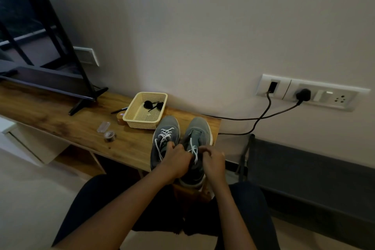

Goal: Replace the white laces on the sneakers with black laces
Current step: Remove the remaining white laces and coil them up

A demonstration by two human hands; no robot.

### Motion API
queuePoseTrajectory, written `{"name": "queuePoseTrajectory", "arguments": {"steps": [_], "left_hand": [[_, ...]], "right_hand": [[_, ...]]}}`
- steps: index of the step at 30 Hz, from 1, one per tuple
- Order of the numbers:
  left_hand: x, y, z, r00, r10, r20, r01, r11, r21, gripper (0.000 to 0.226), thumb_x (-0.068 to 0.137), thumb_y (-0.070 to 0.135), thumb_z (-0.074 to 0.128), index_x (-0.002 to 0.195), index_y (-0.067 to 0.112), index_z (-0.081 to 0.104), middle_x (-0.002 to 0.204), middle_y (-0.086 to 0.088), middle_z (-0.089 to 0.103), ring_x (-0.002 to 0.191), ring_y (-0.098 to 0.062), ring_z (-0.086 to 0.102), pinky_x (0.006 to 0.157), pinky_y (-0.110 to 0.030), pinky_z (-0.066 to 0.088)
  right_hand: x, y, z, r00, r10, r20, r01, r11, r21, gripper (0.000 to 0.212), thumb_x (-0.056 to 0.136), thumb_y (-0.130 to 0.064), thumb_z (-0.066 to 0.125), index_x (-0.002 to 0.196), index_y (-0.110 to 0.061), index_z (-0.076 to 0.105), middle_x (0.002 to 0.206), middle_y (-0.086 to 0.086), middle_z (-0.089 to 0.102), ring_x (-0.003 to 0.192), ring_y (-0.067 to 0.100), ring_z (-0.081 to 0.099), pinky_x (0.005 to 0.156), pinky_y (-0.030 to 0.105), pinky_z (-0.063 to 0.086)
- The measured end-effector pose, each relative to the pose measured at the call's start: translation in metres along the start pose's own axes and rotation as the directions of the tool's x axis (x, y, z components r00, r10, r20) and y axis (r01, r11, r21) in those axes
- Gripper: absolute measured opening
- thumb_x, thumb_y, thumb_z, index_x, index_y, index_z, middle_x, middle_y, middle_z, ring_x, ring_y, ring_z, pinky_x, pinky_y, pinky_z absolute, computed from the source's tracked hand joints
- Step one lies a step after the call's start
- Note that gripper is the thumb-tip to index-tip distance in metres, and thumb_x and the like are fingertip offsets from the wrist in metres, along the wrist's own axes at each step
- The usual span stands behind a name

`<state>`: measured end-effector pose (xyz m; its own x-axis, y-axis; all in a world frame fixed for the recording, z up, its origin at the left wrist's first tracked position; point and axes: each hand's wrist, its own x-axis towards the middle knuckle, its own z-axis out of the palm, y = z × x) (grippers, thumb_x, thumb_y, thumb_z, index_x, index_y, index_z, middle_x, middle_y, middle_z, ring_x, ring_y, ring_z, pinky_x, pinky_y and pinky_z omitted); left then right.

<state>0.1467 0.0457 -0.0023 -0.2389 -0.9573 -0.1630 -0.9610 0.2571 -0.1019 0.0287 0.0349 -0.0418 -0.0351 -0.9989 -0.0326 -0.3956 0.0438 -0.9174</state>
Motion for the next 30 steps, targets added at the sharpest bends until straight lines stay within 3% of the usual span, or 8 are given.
{"name": "queuePoseTrajectory", "arguments": {"steps": [4, 6, 8, 11, 14, 17, 22, 30], "left_hand": [[-0.007, -0.004, -0.001, 0.964, -0.117, -0.24, 0.071, 0.979, -0.191, 0.022, 0.096, 0.026, 0.044, 0.114, 0.022, 0.056, 0.099, 0.002, 0.068, 0.098, -0.016, 0.06, 0.103, -0.036, 0.027], [-0.016, -0.012, 0.003, 0.88, -0.316, -0.353, 0.167, 0.904, -0.393, 0.019, 0.095, 0.022, 0.046, 0.107, 0.023, 0.061, 0.098, 0.002, 0.069, 0.09, -0.015, 0.063, 0.086, -0.031, 0.042], [-0.024, -0.019, 0.009, 0.868, -0.42, -0.263, 0.245, 0.825, -0.509, 0.021, 0.094, 0.019, 0.048, 0.103, 0.024, 0.066, 0.104, 0.003, 0.069, 0.096, -0.017, 0.063, 0.079, -0.031, 0.045], [-0.032, -0.017, 0.019, 0.943, -0.317, -0.104, 0.256, 0.887, -0.384, 0.028, 0.094, 0.023, 0.046, 0.114, 0.031, 0.065, 0.118, 0.007, 0.063, 0.115, -0.019, 0.051, 0.094, -0.035, 0.032], [-0.036, -0.008, 0.025, 0.963, -0.255, -0.093, 0.214, 0.924, -0.317, 0.037, 0.094, 0.03, 0.043, 0.13, 0.034, 0.052, 0.129, 0.009, 0.052, 0.124, -0.015, 0.037, 0.101, -0.038, 0.018], [-0.038, -0.002, 0.029, 0.97, -0.221, -0.104, 0.188, 0.948, -0.258, 0.047, 0.093, 0.031, 0.045, 0.139, 0.033, 0.041, 0.138, 0.007, 0.038, 0.129, -0.017, 0.029, 0.106, -0.038, 0.015], [-0.037, 0.007, 0.03, 0.98, -0.191, -0.06, 0.184, 0.977, -0.106, 0.056, 0.09, 0.034, 0.054, 0.142, 0.031, 0.035, 0.152, -0.003, 0.017, 0.141, -0.028, 0.01, 0.113, -0.048, 0.01], [-0.032, 0.007, 0.025, 0.975, -0.22, -0.01, 0.218, 0.971, -0.099, 0.059, 0.091, 0.058, 0.044, 0.144, 0.035, 0.032, 0.154, -0.004, 0.014, 0.143, -0.03, 0.004, 0.113, -0.052, 0.001]], "right_hand": [[-0.008, 0.002, 0.0, 0.975, -0.093, 0.204, 0.157, 0.933, -0.324, 0.041, 0.09, -0.005, 0.039, 0.12, -0.022, 0.061, 0.119, 0.011, 0.048, 0.103, 0.024, 0.041, 0.086, 0.03, 0.037], [-0.013, -0.001, 0.0, 0.954, -0.054, 0.294, 0.196, 0.856, -0.478, 0.037, 0.085, -0.007, 0.043, 0.113, -0.021, 0.062, 0.121, 0.014, 0.048, 0.117, 0.034, 0.035, 0.092, 0.035, 0.034], [-0.016, -0.005, 0.001, 0.937, 0.009, 0.348, 0.209, 0.787, -0.581, 0.029, 0.08, -0.009, 0.046, 0.103, -0.018, 0.061, 0.122, 0.013, 0.051, 0.124, 0.035, 0.028, 0.094, 0.038, 0.029], [-0.017, -0.011, 0.004, 0.931, 0.029, 0.365, 0.239, 0.708, -0.665, 0.013, 0.081, -0.012, 0.048, 0.092, -0.018, 0.052, 0.12, 0.008, 0.054, 0.125, 0.034, 0.028, 0.096, 0.043, 0.026], [-0.014, -0.011, 0.006, 0.926, 0.028, 0.378, 0.265, 0.666, -0.697, 0.023, 0.082, -0.014, 0.047, 0.104, -0.016, 0.056, 0.124, 0.005, 0.052, 0.125, 0.033, 0.027, 0.098, 0.044, 0.023], [-0.013, -0.011, 0.005, 0.939, -0.007, 0.343, 0.22, 0.78, -0.585, 0.026, 0.083, -0.012, 0.047, 0.106, -0.021, 0.056, 0.124, 0.002, 0.051, 0.123, 0.029, 0.03, 0.096, 0.041, 0.022], [0.003, -0.01, -0.003, 0.993, -0.105, 0.046, 0.114, 0.959, -0.261, 0.035, 0.084, -0.007, 0.053, 0.116, -0.019, 0.053, 0.129, 0.005, 0.045, 0.114, 0.021, 0.032, 0.092, 0.033, 0.032], [0.023, -0.002, 0.024, 0.969, -0.054, 0.242, 0.209, 0.699, -0.684, 0.048, 0.099, -0.049, 0.027, 0.132, -0.027, 0.052, 0.159, 0.003, 0.004, 0.143, 0.036, -0.007, 0.113, 0.053, 0.007]]}}
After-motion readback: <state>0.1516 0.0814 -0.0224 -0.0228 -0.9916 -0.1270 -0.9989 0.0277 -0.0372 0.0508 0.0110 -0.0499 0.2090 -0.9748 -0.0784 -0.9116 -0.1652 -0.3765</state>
